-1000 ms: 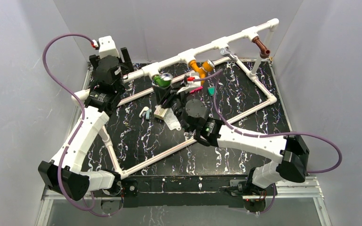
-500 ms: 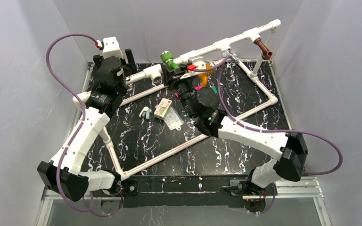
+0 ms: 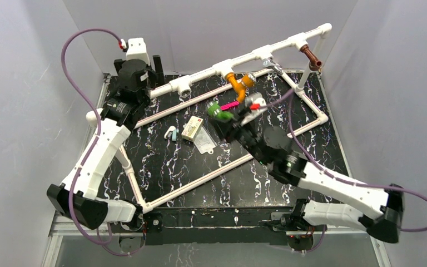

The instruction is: Install the water faucets

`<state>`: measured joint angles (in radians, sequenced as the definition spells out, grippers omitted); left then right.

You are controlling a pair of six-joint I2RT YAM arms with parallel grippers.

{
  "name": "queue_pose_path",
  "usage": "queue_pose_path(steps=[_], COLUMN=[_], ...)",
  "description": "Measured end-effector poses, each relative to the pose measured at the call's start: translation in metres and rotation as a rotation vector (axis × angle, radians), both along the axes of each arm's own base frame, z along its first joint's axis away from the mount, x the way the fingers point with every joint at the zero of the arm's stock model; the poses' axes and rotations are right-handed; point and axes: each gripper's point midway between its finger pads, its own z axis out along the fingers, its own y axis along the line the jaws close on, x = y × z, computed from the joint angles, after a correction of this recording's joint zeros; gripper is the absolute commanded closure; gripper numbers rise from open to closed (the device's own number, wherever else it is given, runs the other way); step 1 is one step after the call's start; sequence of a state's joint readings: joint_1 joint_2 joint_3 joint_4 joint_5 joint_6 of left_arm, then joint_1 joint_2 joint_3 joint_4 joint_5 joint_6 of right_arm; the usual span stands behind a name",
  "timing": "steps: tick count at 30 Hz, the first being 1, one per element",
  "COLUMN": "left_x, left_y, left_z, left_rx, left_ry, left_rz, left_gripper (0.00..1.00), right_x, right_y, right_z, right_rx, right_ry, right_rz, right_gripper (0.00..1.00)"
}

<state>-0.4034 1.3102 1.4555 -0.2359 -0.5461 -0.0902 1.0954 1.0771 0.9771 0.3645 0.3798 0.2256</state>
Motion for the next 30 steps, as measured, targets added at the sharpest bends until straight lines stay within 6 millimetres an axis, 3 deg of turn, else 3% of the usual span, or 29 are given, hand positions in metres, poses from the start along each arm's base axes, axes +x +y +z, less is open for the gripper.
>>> queue_pose_path(steps=[2,4,7,10,16,18,21,24,30], left_x=[0.005,0.011,0.011,-0.007,-0.08,-0.111,-0.159,-0.203,-0.284], left_y=[-0.007,-0.021,-0.045,-0.062,-0.109,-0.126,-0.14,-0.139,-0.125], left_z=[0.009,0.032,0.09,0.144,0.202,0.201,0.176,0.151,0.135], left_rx=[0.002,-0.014,-0.086,-0.2,-0.486,-0.598,-0.753,-0.879,-0.974], left_ry=[0.01,-0.009,-0.119,-0.253,-0.339,-0.3,-0.185,-0.09,-0.004], left_rz=[-0.025,-0.074,-0.171,-0.282,-0.657,-0.804,-0.959,-1.036,-1.172], left_gripper=[0.2,0.2,0.19,0.19,0.2,0.2,0.2,0.2,0.21], right_x=[-0.015,-0.028,-0.045,-0.059,-0.076,-0.08,-0.082,-0.082,-0.077], right_y=[-0.018,-0.033,-0.046,-0.047,-0.033,-0.032,-0.03,-0.028,-0.015], right_z=[-0.038,-0.078,-0.108,-0.102,-0.07,-0.056,-0.028,-0.001,0.046], right_rx=[-0.025,-0.063,-0.1,-0.087,-0.055,-0.016,0.082,0.193,0.351], right_ry=[0.073,0.143,0.207,0.214,0.186,0.177,0.174,0.189,0.23], right_rz=[0.025,0.048,0.091,0.155,0.281,0.303,0.32,0.332,0.362], right_gripper=[0.99,0.99,0.99,0.99,0.99,0.99,0.99,0.99,0.99])
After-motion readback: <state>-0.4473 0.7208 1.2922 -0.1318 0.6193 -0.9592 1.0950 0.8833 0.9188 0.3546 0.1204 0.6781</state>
